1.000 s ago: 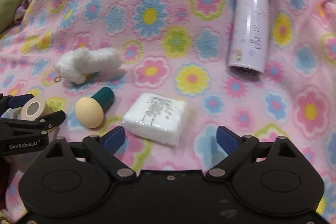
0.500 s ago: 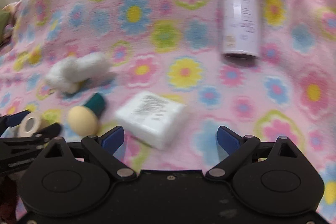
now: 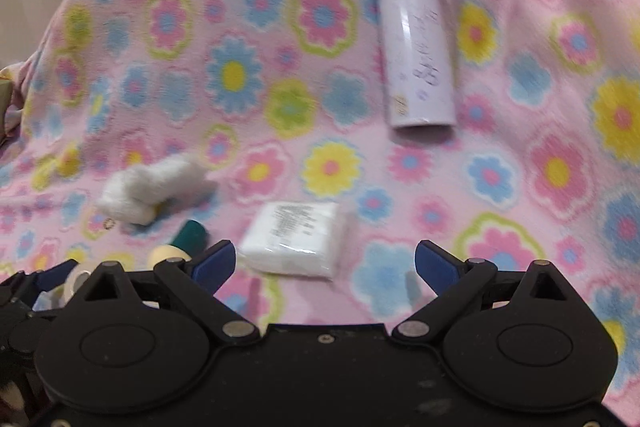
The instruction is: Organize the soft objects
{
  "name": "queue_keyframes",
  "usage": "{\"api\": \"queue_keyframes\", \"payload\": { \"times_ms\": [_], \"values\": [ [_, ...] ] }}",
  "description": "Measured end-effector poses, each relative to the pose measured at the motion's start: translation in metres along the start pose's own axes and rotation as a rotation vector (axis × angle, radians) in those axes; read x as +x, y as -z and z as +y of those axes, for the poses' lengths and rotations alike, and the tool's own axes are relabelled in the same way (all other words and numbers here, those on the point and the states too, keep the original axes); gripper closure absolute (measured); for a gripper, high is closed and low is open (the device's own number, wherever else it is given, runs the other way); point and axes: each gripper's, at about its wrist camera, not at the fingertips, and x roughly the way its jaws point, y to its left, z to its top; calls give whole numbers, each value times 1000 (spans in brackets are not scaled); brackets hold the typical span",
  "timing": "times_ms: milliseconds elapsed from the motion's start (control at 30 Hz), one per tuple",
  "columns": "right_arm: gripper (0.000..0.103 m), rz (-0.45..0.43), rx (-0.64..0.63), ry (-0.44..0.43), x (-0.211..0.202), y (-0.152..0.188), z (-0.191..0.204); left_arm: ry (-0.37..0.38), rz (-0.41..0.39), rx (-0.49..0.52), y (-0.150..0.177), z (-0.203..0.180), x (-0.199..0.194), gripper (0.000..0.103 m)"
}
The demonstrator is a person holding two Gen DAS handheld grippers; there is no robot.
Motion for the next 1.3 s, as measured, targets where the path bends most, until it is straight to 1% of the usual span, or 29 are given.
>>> {"api": "queue_keyframes", "payload": {
  "times_ms": [67, 167, 233, 367, 400, 500, 533, 600, 667, 733, 800, 933, 1033, 1133, 1300],
  "values": [
    [6, 2, -8, -4, 6, -2, 8, 4, -12, -11, 1, 2, -1, 39],
    [6, 10, -18, 9, 20, -3, 16, 11, -23, -7, 1, 0, -3, 44],
    [6, 22, -20, 32, 31, -3, 20, 16, -27, 5, 1, -2, -4, 46],
    [7, 69, -23, 71, 51, -2, 23, 14, -29, 10, 1, -3, -5, 47],
    [8, 77, -32, 82, 54, -1, 24, 13, -29, 12, 1, -3, -4, 47],
    [23, 66, -82, 110, 54, 5, 28, 10, -30, 13, 1, -3, -4, 46],
    [31, 62, -96, 105, 51, 6, 29, 5, -32, 17, 2, -3, -4, 47],
    [37, 60, -99, 86, 43, 7, 26, -10, -38, 34, 3, -7, -6, 49],
    [38, 60, -87, 65, 34, 7, 20, -28, -46, 70, 5, -13, -8, 54],
    [38, 51, -83, 65, 24, 7, 13, -62, -51, 107, 6, -21, -12, 54],
    [38, 43, -82, 67, 14, 8, 6, -80, -43, 116, 6, -25, -14, 55],
    [38, 29, -62, 46, -9, 9, -8, -71, -5, 41, 3, -20, -21, 55],
    [38, 15, -37, 20, -29, 9, -16, -66, 10, -7, 0, -18, -35, 55],
    [38, -12, -20, -14, -55, 11, -19, -56, 6, -35, -6, -20, -58, 55],
    [38, -61, -7, -82, -102, 19, -18, -23, -32, -68, -13, -30, -107, 55]
  ]
}}
